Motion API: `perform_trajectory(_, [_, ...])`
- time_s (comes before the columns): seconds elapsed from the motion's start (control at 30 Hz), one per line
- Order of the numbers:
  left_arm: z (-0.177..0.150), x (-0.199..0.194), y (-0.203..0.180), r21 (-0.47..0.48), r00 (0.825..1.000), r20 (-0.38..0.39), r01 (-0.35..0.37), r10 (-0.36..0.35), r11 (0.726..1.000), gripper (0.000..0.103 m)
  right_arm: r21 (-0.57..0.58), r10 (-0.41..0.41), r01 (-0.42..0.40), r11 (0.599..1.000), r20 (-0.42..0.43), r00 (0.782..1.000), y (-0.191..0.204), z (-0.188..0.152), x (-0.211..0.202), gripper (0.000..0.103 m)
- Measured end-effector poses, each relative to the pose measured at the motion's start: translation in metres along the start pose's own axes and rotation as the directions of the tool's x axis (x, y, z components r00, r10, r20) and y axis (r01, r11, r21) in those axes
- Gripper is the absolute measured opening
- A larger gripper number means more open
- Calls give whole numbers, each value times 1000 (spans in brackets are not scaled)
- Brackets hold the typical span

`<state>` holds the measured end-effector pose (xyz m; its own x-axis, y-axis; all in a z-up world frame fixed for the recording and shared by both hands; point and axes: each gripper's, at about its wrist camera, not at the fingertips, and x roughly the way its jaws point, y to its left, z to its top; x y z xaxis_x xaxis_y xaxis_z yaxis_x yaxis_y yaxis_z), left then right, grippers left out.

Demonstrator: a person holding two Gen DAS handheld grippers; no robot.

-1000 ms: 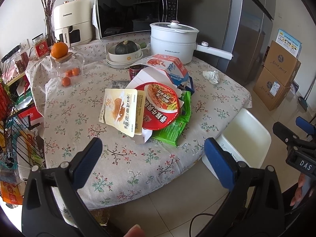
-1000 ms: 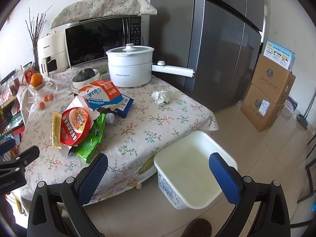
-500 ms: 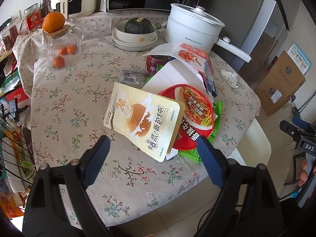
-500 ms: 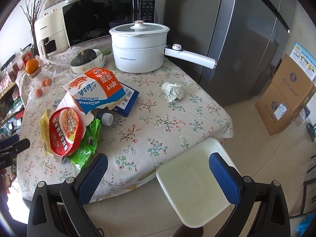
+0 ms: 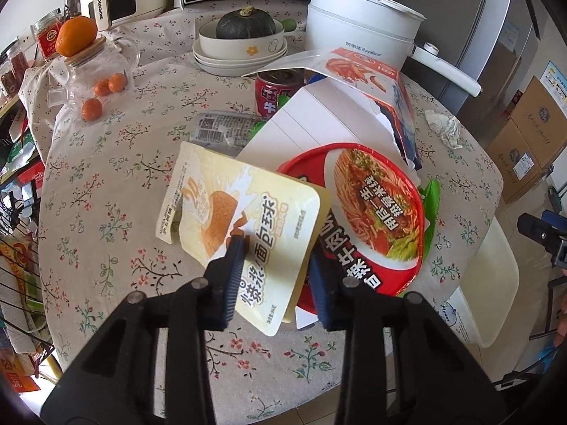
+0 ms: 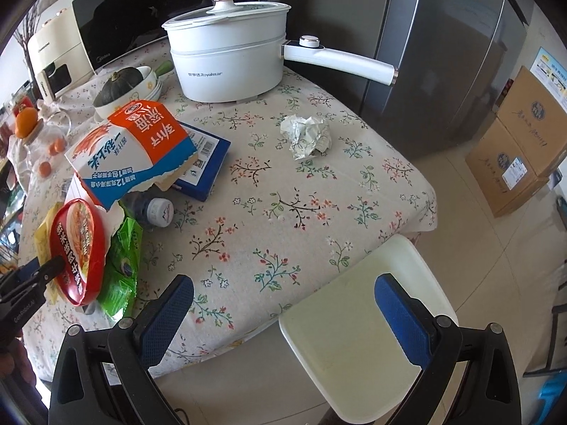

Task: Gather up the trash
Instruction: 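Grasp the cream snack packet with the left tool while the right tool approaches the crumpled paper, then grasp the crumpled white paper ball with the right tool while the left tool lifts the packet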

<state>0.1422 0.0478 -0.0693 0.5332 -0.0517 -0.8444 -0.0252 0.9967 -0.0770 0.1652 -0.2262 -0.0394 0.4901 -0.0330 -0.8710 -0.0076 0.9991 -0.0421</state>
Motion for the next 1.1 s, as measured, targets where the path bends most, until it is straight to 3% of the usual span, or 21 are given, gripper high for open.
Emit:
perform_trajectory(0.03, [1, -3, 2, 1, 1000, 7, 3, -3, 1000, 16, -2, -1, 1, 1000, 4, 1000, 0, 1, 0, 103])
perform_trajectory(0.23, [9, -21, 30, -31, 997, 46, 68, -67, 997, 3, 29, -16, 15, 999, 32, 999, -4, 4, 0, 103])
perform_trajectory(0.4, [12, -44, 58, -82, 992, 113, 72, -62, 994, 0, 14, 27, -28, 1000, 46, 999, 6, 8, -2, 102])
perform_trajectory(0.53, [10, -61, 82, -148, 985, 160, 89, -65, 985, 0, 29, 64, -65, 997, 51, 997, 1, 32, 8, 101])
perform_trajectory(0.77, [13, -79, 99, -190, 972, 225, 113, -68, 975, 0, 112, 48, -52, 992, 42, 998, -36, 83, 66, 79])
perform_trajectory(1.1, [21, -72, 83, -168, 967, 243, 119, -76, 978, 0, 241, 111, -114, 964, 30, 993, -60, 118, 158, 62])
